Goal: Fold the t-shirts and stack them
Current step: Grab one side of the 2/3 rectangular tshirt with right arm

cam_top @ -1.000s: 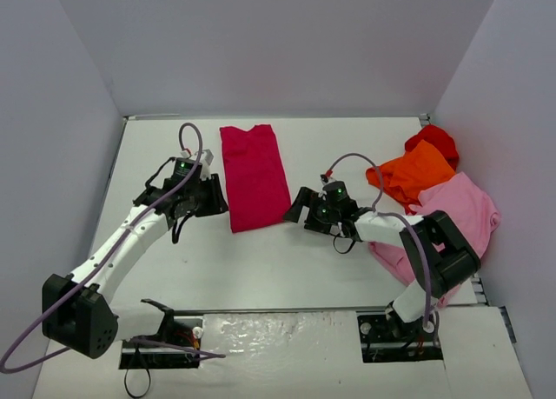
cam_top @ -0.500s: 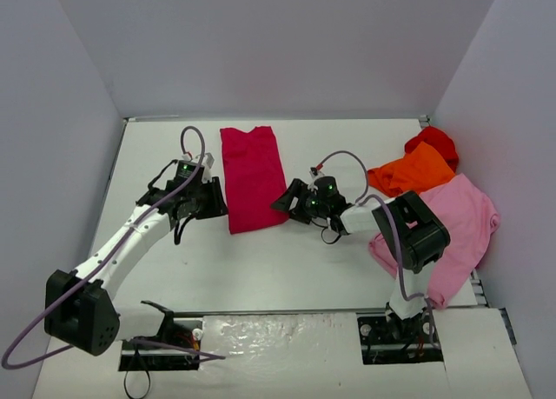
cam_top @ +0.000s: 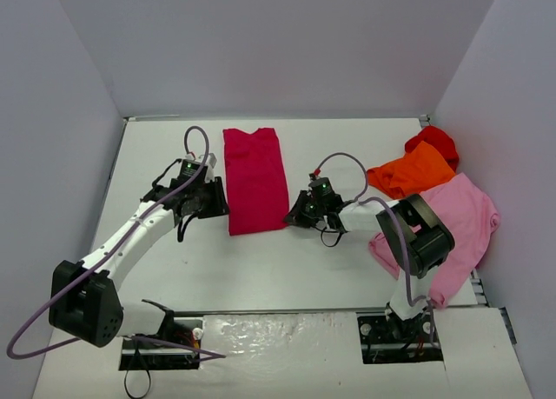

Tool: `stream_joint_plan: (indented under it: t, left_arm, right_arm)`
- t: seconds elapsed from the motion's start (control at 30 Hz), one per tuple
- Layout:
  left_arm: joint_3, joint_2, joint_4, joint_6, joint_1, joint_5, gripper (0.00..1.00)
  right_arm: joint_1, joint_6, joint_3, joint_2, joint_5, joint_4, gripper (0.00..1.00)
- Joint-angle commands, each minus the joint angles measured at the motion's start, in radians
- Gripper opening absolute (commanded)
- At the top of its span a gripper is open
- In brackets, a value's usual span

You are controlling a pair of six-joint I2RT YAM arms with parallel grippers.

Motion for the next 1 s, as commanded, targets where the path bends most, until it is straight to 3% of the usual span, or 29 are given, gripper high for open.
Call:
stream_joint_plan:
  t: [0.0, 0.47, 0.8, 0.97]
  left_arm:
    - [0.031, -0.011, 0.051, 0.000, -0.004, 0.005, 0.30]
    - [0.050, -0.002, 0.049, 0.012, -0.004, -0.001, 0.30]
    - [0.063, 0.006, 0.071, 0.013, -0.004, 0.019, 0.30]
    - [0.185, 0.106, 0.132, 0.086, -0.009, 0.068, 0.30]
  right_arm:
    - [0.049, -0.063, 0.015, -0.064, 0.065, -0.226, 0.00]
    - [0.212, 0.001, -0.037, -0.265, 0.053, -0.363, 0.00]
    - [0.270, 0.033, -0.028, -0.531, 0.078, -0.544, 0.00]
    - [0.273, 0.015, 0.011, -0.539, 0.086, -0.589, 0.00]
